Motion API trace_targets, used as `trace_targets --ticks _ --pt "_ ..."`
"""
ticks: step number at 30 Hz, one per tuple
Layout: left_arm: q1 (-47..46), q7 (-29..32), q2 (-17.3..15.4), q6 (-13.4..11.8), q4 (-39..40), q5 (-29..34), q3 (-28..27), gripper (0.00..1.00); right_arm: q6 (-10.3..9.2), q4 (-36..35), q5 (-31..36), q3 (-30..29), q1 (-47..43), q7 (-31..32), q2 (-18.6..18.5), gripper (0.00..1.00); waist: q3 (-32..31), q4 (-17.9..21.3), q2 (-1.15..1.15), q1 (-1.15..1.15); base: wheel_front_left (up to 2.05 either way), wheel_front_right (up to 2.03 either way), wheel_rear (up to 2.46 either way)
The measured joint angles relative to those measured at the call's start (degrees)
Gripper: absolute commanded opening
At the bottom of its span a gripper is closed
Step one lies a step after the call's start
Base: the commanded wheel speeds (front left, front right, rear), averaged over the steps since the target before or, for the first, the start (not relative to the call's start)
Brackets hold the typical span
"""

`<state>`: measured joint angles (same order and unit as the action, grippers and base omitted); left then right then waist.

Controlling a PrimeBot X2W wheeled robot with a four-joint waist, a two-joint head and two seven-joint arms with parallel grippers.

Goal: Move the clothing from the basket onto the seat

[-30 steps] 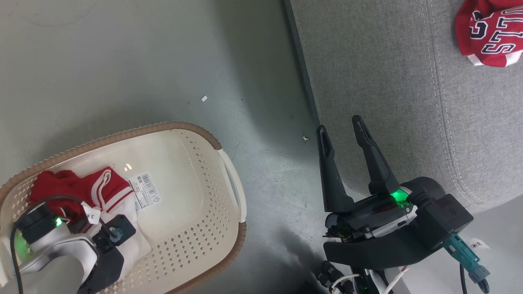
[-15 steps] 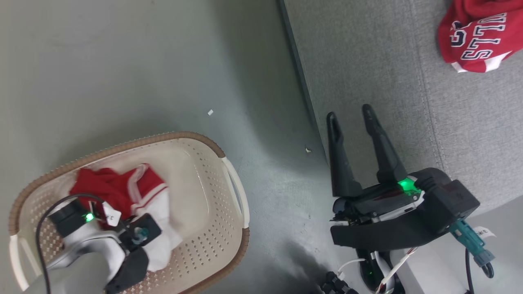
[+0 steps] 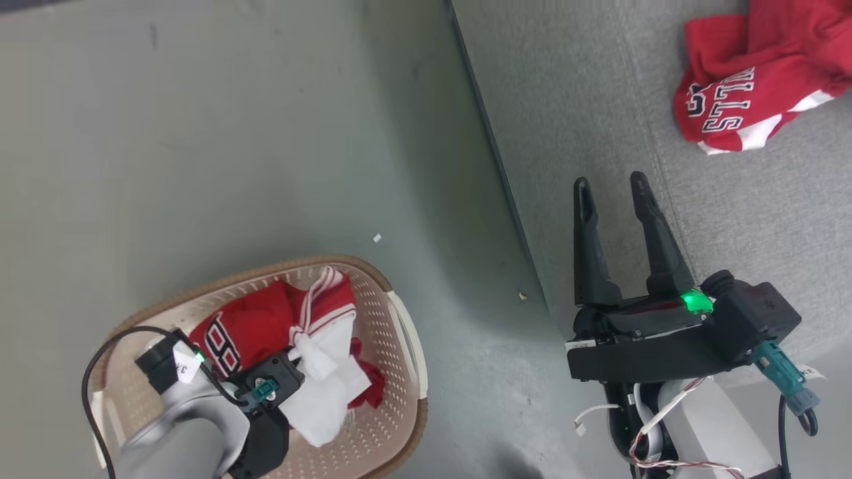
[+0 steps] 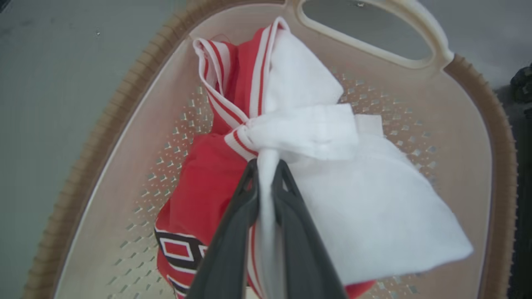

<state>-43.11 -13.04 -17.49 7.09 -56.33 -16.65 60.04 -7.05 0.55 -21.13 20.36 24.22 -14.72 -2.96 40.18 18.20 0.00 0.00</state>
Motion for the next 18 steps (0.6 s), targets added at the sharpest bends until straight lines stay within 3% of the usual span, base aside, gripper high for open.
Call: trace_targets --ticks 6,18 --pt "1.3 -1.1 1.9 0.1 2.7 -5.8 -3.7 0.0 1.1 1.5 0.0 -2.1 -0.1 0.0 -0.6 1.0 -4.9 -1.5 0.0 0.0 0.0 0.0 0.0" --pt "5.3 -1.3 2.4 0.1 11.1 -12.8 -4.0 0.0 4.3 4.6 -0.4 -4.8 -1.5 0.0 -2.1 1.0 -14.0 -4.8 0.0 0.01 0.0 0.0 0.0"
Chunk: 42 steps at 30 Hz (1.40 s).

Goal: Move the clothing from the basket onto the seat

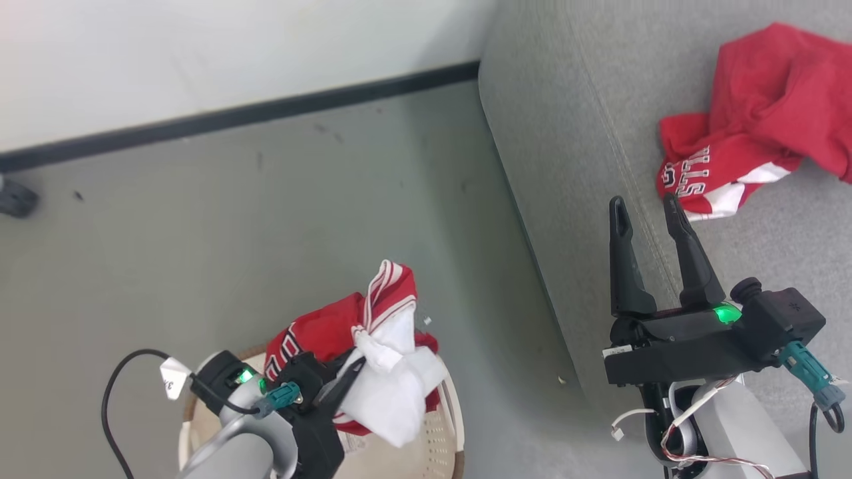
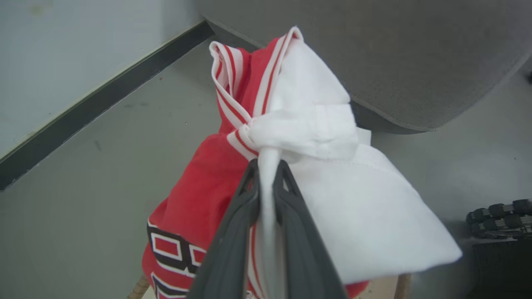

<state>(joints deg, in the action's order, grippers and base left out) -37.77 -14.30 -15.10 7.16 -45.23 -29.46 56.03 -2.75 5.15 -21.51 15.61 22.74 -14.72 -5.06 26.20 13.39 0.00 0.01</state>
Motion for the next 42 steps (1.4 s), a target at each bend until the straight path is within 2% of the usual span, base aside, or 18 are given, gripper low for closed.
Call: trace_targets --ticks 11,15,27,34,36,42 --pt "4.9 0.0 0.1 0.4 9.6 -9.4 -3.0 0.0 4.36 3.1 -1.6 -1.0 -3.1 0.0 -0.9 1.0 -9.4 -3.3 0.0 0.0 0.0 0.0 0.0" --pt "5.6 0.0 0.1 0.4 12.2 -10.6 -3.4 0.0 5.82 3.8 -2.3 -1.1 -4.9 0.0 -1.3 1.0 -12.7 -4.5 0.0 0.01 0.0 0.0 0.0" --pt "5.1 0.0 0.0 0.4 16.3 -13.9 -6.4 0.0 7.93 6.0 -3.8 0.0 -8.3 0.0 -1.5 1.0 -20.2 -7.4 0.0 0.0 0.0 0.0 0.0" --pt "3.7 0.0 -0.9 0.4 18.9 -14.4 -9.0 0.0 9.32 6.8 -4.3 3.3 -9.3 0.0 -2.1 1.0 -22.6 -8.3 0.0 0.0 0.0 0.0 0.0" --pt "3.7 0.0 -1.1 0.4 21.1 -15.9 -9.3 0.0 9.6 8.7 -4.0 7.3 -9.1 0.5 -3.6 1.0 -23.5 -8.8 -0.01 -0.01 0.0 0.0 0.0" --pt "3.6 0.0 -0.6 0.3 22.5 -15.9 -9.3 0.0 9.82 11.2 -2.3 13.9 -7.0 2.5 -3.3 1.0 -23.5 -9.3 -0.01 -0.01 0.0 0.0 0.0"
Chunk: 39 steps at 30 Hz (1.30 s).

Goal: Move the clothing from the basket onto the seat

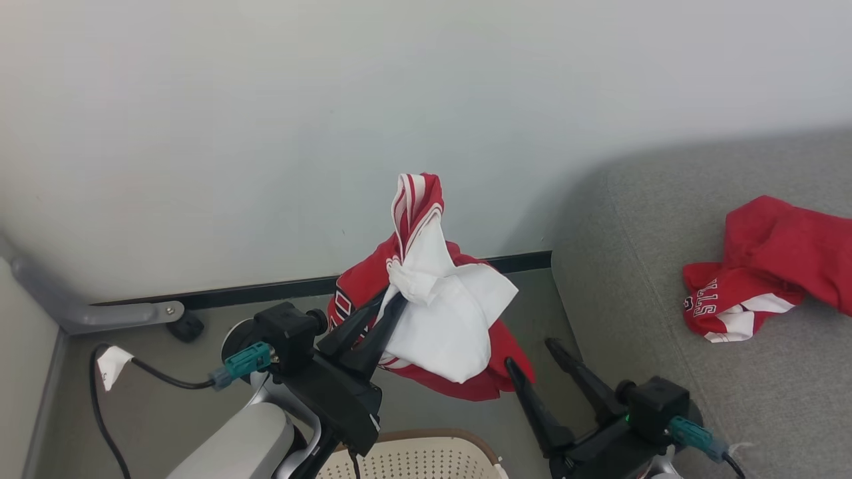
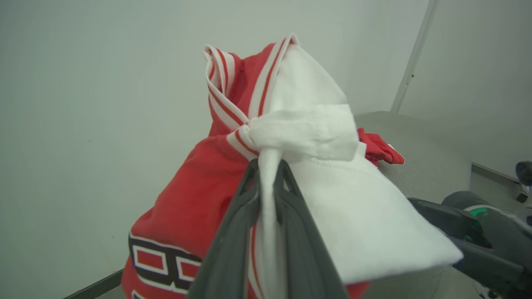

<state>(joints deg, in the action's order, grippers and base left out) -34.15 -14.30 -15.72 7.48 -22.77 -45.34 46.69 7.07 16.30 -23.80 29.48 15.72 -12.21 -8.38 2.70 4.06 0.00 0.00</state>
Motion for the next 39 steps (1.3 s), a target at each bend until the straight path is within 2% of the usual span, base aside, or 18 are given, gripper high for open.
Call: trace_targets --ticks 10,15,23,28,29,30,31,39 --pt "-0.9 0.4 0.1 -0.6 3.0 0.0 0.1 0.0 0.0 6.5 2.5 7.9 7.7 2.5 -0.2 1.0 0.3 -1.2 0.0 0.0 0.0 0.0 0.0" --pt "-1.0 1.1 1.3 -0.6 4.1 0.0 0.9 0.0 0.01 10.6 5.0 10.4 11.8 3.1 -0.3 1.0 0.5 -2.3 0.0 0.0 0.0 0.0 0.0" --pt "-0.9 2.2 1.4 -0.6 5.4 -0.2 2.0 0.0 0.02 16.3 4.4 12.5 16.8 2.5 1.8 1.0 0.8 -4.4 0.0 0.0 0.0 0.0 0.0" --pt "-0.9 2.9 1.4 -0.6 6.4 -0.3 2.5 0.0 0.02 19.8 3.1 16.4 20.4 1.5 2.8 1.0 1.1 -5.7 0.0 0.0 0.0 0.0 0.0" --pt "-0.9 2.9 1.3 -0.6 6.4 -0.3 2.4 0.0 0.02 20.3 2.7 17.0 21.0 1.3 2.8 0.82 1.1 -5.9 0.0 0.0 0.0 0.0 0.0" --pt "-0.9 2.9 1.1 -0.6 6.5 -0.4 2.4 0.0 0.03 20.9 2.4 17.4 21.4 0.9 2.9 0.37 1.2 -6.0 0.0 0.0 0.0 0.0 0.0" --pt "-0.9 2.9 1.1 -0.6 6.5 -0.4 2.4 0.0 0.03 20.9 2.4 17.4 21.4 0.9 2.9 0.0 1.2 -6.0 0.0 0.0 0.0 0.0 0.0" --pt "-0.6 3.2 0.2 -0.6 6.1 -1.0 1.9 0.0 0.07 23.0 -1.2 16.4 21.9 -1.0 3.3 0.0 1.3 -6.1 0.0 0.0 0.0 0.0 0.0"
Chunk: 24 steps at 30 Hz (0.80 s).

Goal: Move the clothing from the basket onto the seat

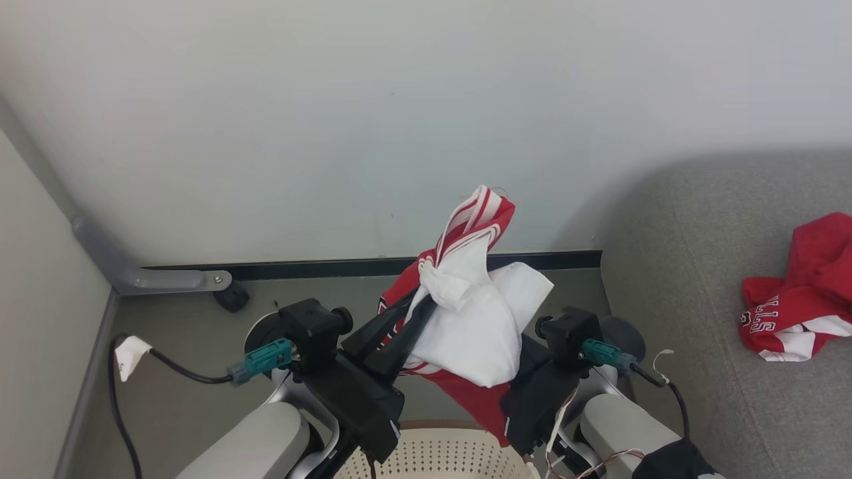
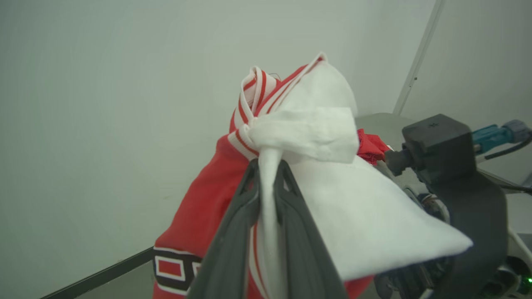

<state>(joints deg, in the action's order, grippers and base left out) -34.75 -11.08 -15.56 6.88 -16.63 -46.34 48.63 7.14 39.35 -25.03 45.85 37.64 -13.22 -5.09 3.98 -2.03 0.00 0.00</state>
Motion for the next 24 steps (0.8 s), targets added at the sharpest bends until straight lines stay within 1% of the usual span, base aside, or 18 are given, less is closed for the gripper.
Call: trace_targets --ticks 3,7,8,11,12,13,16,22,24 --pt "0.7 0.1 -1.0 -0.5 -0.1 0.0 -0.4 0.0 0.01 0.0 -1.3 -1.4 0.0 -0.5 0.4 0.0 0.0 0.5 0.0 0.0 0.0 0.0 0.0" --pt "2.2 0.1 -1.1 -0.8 -0.1 -0.2 -0.4 0.0 0.02 0.0 -2.5 -3.7 -0.7 -1.0 0.6 0.0 -0.1 1.5 0.0 0.0 0.0 0.0 0.0" --pt "2.5 0.1 -1.1 -0.8 -0.1 -0.3 -0.4 0.09 0.03 0.0 -2.9 -4.2 -0.9 -1.0 0.6 0.0 -0.1 1.7 0.0 0.0 0.0 0.0 0.0" --pt "2.8 0.1 -1.4 -1.0 0.0 -0.4 -0.4 0.48 0.37 -0.3 -3.3 -5.2 -1.1 -1.0 0.7 0.0 -0.2 2.5 0.0 0.0 0.0 0.0 0.0" --pt "3.0 0.0 -1.6 -1.4 0.1 -0.4 -0.5 0.93 0.36 -0.3 -3.3 -5.8 -1.3 -1.0 0.6 0.0 -0.3 2.8 0.0 0.0 0.0 0.0 0.0" --pt "3.4 -0.1 -2.0 -1.4 0.1 -0.4 -0.6 1.0 0.34 -0.3 -3.3 -6.3 -1.7 -1.1 0.2 0.0 -0.3 3.0 0.0 0.0 0.0 0.0 0.0" --pt "3.9 -0.1 -2.5 -1.5 0.1 -0.4 -0.5 1.0 -0.04 -0.7 -3.7 -7.8 -2.7 -1.0 -0.9 0.0 -0.5 3.7 0.0 0.0 0.0 0.0 0.0" --pt "5.6 -0.1 -2.8 -1.9 1.2 -0.4 0.0 1.0 -0.69 -4.4 -3.7 -10.8 -3.3 -1.0 -2.6 0.0 -0.9 5.1 0.0 0.0 0.0 0.0 0.0" --pt "6.0 -0.1 -3.1 -1.9 1.3 -0.4 0.2 1.0 -1.26 -5.9 -3.7 -11.9 -4.0 -1.1 -3.4 0.0 -1.0 5.7 0.0 0.0 0.0 0.0 0.0"
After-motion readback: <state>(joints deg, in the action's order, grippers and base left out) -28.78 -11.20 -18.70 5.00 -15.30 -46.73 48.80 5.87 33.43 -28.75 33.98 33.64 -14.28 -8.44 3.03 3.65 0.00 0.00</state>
